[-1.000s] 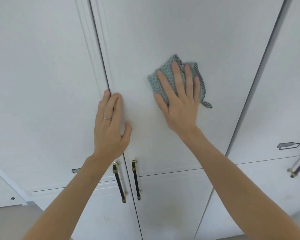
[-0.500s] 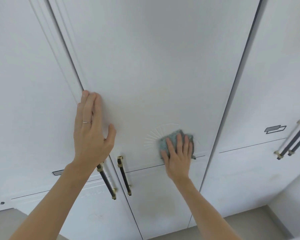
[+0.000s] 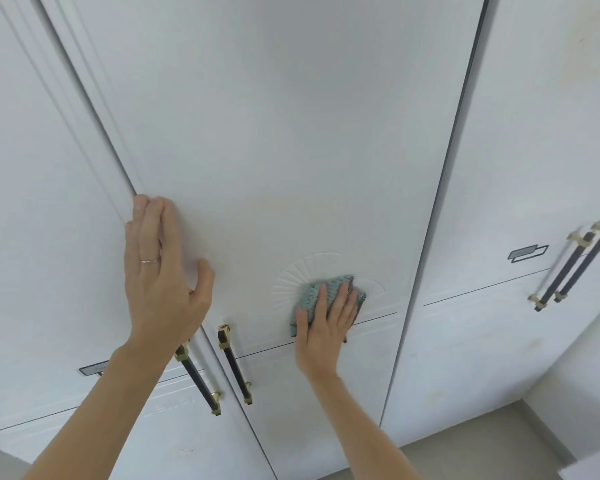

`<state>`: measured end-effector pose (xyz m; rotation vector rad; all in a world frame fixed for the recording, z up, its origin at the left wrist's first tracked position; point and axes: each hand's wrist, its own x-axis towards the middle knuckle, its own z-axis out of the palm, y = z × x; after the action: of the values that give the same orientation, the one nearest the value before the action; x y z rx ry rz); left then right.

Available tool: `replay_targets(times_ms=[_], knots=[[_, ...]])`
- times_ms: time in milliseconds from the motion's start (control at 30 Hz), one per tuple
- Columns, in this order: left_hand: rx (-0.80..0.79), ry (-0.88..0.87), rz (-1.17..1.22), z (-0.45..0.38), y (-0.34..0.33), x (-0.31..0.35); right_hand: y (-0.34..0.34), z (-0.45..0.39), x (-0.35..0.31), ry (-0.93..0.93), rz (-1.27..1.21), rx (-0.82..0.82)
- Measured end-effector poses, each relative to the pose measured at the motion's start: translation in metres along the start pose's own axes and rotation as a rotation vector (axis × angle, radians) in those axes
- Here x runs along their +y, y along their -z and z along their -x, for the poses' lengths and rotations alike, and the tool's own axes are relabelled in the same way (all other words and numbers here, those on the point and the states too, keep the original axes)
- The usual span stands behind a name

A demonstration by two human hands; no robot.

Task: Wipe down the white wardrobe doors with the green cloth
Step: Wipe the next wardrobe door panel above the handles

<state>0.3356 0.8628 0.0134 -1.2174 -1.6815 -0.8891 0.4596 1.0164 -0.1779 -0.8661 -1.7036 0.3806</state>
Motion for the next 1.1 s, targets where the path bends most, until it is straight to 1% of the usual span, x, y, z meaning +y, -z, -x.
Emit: replay_targets(times_ms=[33,100,133,167,200,233,300,367,400,433,500,600,667,733,800,833,900,967,1000,1033,1100], knots=[[-0.002,-0.003,0.000,0.000,0.000,0.000,0.009,-0.023,0.014,-0.073,-0.007,0.087],[0.007,0.001,0.001,-0.002,-0.001,0.000,0.027,-0.070,0.030,-0.345,-0.135,0.269],[0.011,0.010,0.001,-0.002,-0.001,0.001,0.031,-0.084,0.028,-0.466,-0.221,0.325],[0.017,0.018,0.001,-0.002,-0.002,0.002,0.030,-0.087,0.020,-0.554,-0.301,0.354],[0.025,0.022,0.001,-0.001,-0.004,0.003,0.024,-0.080,0.008,-0.600,-0.354,0.346],[0.032,0.025,-0.002,-0.001,-0.005,0.003,0.016,-0.066,-0.008,-0.606,-0.373,0.309],[0.043,0.032,0.003,0.000,-0.007,0.005,0.000,-0.023,-0.035,-0.520,-0.329,0.193],[0.051,0.040,0.009,0.002,-0.008,0.005,-0.007,0.014,-0.042,-0.383,-0.257,0.053],[0.057,0.038,0.017,0.003,-0.008,0.006,-0.005,0.015,-0.036,-0.340,-0.229,0.012],[0.063,0.028,0.026,0.002,-0.009,0.005,0.001,0.002,-0.027,-0.302,-0.215,0.013],[0.068,0.016,0.039,0.002,-0.010,0.005,0.026,-0.049,-0.019,-0.229,-0.191,0.103],[0.084,0.035,0.054,-0.001,-0.010,0.006,0.072,-0.168,-0.036,-0.042,-0.103,0.300],[0.101,0.045,0.058,-0.002,-0.010,0.007,0.095,-0.230,-0.066,0.099,-0.039,0.355],[0.119,0.044,0.057,-0.003,-0.009,0.008,0.107,-0.258,-0.086,0.179,0.018,0.391],[0.136,0.031,0.046,-0.005,-0.008,0.009,0.101,-0.248,-0.083,0.226,0.083,0.391],[0.141,0.016,0.037,-0.006,-0.008,0.008,0.093,-0.226,-0.072,0.252,0.097,0.355],[0.156,-0.017,0.017,-0.006,-0.007,0.005,0.069,-0.156,-0.037,0.289,0.119,0.222],[0.158,-0.035,0.004,-0.003,-0.005,0.001,0.052,-0.081,-0.001,0.312,0.160,0.049],[0.173,-0.040,0.009,-0.005,-0.004,-0.001,0.049,-0.065,0.011,0.329,0.181,0.004],[0.182,-0.047,0.022,-0.006,-0.001,-0.002,0.050,-0.066,0.017,0.342,0.188,-0.022],[0.194,-0.087,0.074,-0.018,0.006,-0.008,0.065,-0.117,0.001,0.394,0.167,0.016]])
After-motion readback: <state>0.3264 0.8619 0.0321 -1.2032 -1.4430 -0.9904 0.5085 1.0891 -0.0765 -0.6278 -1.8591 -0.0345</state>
